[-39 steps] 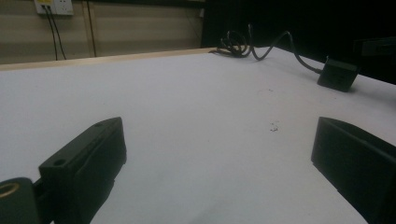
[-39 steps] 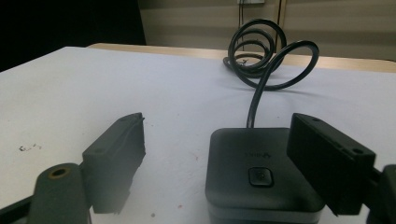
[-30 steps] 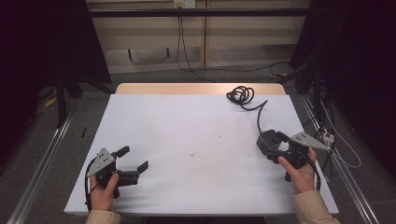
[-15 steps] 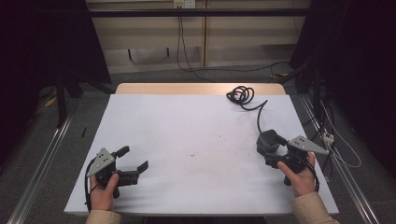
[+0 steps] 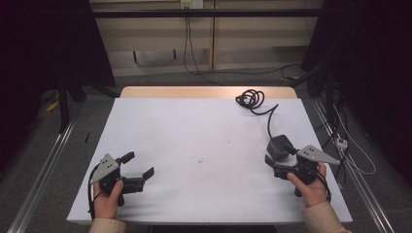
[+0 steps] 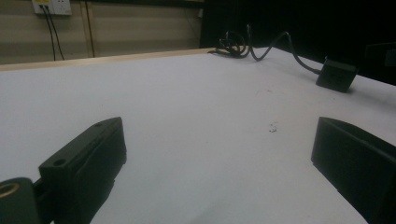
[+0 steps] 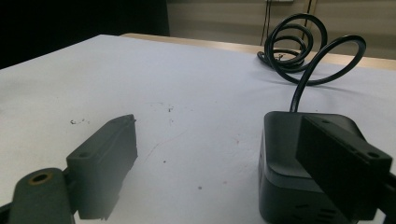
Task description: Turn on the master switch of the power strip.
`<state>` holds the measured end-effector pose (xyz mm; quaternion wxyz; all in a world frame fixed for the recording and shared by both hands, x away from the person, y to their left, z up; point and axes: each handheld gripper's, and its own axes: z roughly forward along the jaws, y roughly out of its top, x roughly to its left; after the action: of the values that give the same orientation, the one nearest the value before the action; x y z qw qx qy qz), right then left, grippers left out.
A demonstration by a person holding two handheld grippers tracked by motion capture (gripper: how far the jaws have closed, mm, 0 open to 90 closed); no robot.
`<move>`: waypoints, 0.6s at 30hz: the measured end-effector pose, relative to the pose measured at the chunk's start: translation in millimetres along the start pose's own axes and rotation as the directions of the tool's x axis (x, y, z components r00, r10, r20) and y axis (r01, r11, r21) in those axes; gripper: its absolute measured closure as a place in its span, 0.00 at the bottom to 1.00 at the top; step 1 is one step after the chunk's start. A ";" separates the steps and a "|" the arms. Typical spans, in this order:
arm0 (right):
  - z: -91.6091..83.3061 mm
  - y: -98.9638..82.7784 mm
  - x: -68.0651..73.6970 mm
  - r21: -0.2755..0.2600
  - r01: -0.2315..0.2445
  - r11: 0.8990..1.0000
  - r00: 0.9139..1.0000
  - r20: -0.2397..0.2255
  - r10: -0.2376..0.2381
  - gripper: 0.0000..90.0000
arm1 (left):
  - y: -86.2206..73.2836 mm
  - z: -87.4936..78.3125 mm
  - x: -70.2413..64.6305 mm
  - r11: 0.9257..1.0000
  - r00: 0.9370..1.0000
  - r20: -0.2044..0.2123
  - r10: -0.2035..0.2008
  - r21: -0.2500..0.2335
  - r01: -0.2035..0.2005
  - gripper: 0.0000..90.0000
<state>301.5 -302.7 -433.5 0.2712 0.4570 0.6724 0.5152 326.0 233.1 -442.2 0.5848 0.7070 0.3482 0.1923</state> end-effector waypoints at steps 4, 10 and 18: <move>-0.9 -1.1 2.3 0.000 0.000 1.000 1.000 -0.006 0.000 0.14 | -0.1 0.0 -0.1 1.000 1.000 -0.001 0.001 0.003 -0.001 0.03; -2.4 -3.0 5.6 0.004 0.008 1.000 1.000 -0.015 -0.008 0.13 | -0.2 0.0 -0.3 1.000 1.000 -0.002 0.001 0.004 -0.001 0.03; -3.9 -7.7 11.6 0.021 0.025 0.999 0.999 -0.038 -0.025 0.13 | -0.3 -0.2 0.1 1.000 1.000 -0.001 0.004 0.005 -0.004 0.03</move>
<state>290.6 -294.5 -438.2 0.2600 0.4417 0.6886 0.5129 325.8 233.3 -442.5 0.5825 0.7090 0.3477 0.1928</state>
